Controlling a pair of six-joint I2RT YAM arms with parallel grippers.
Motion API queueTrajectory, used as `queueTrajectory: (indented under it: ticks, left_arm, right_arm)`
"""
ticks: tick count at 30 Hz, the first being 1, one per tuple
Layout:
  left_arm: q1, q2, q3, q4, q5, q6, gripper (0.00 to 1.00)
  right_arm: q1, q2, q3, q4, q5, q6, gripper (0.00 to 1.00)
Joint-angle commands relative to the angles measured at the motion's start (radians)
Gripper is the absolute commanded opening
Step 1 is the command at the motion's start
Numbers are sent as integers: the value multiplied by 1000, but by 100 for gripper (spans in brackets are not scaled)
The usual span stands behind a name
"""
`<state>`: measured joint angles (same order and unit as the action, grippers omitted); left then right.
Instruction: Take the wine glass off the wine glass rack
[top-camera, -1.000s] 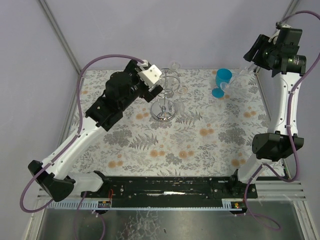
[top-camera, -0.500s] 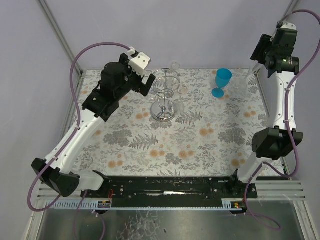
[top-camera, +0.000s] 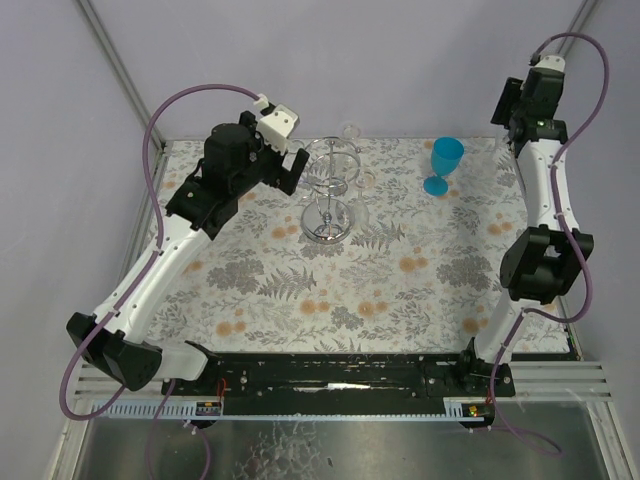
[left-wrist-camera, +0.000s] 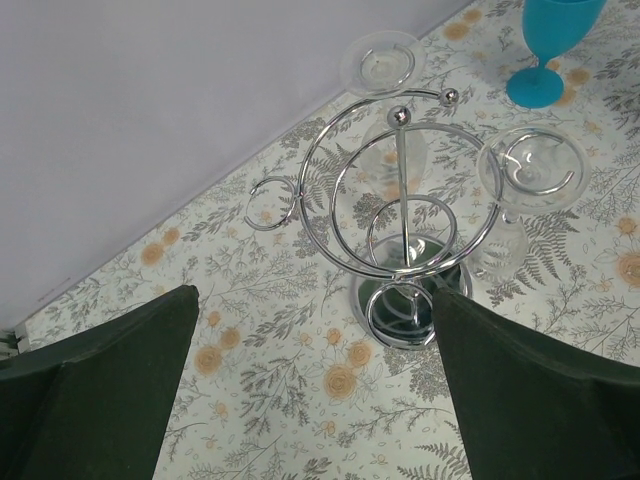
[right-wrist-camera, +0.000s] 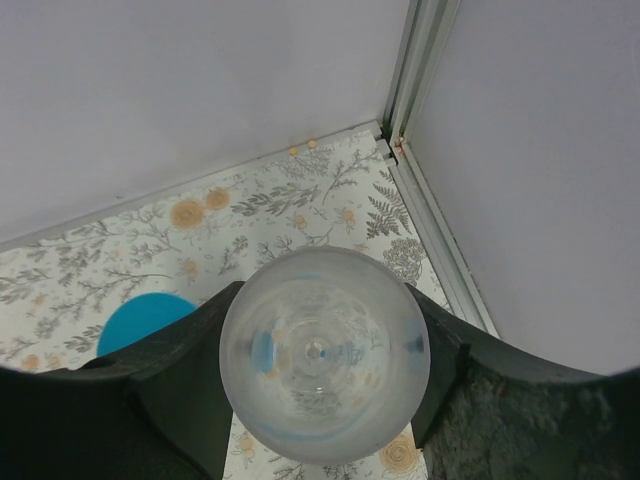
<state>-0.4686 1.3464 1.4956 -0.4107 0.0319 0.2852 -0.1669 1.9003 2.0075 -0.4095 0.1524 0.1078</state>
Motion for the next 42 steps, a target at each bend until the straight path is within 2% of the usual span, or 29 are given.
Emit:
queueTrajectory:
  ticks: [1, 5, 11, 16, 42]
  left_arm:
    - [12, 4, 33, -7, 6, -18, 99]
    - [17, 5, 26, -11, 9, -17, 99]
    - [19, 3, 21, -20, 14, -17, 99]
    - [20, 3, 19, -25, 14, -11, 99]
    - [25, -6, 0, -35, 18, -2, 99]
  right_arm:
    - [48, -89, -138, 253, 108, -62, 30]
    - [70, -117, -229, 330, 157, -72, 30]
    - [101, -211, -454, 524, 229, -66, 32]
    - [102, -231, -560, 623, 272, -57, 32]
    - [95, -145, -586, 644, 392, 86, 36]
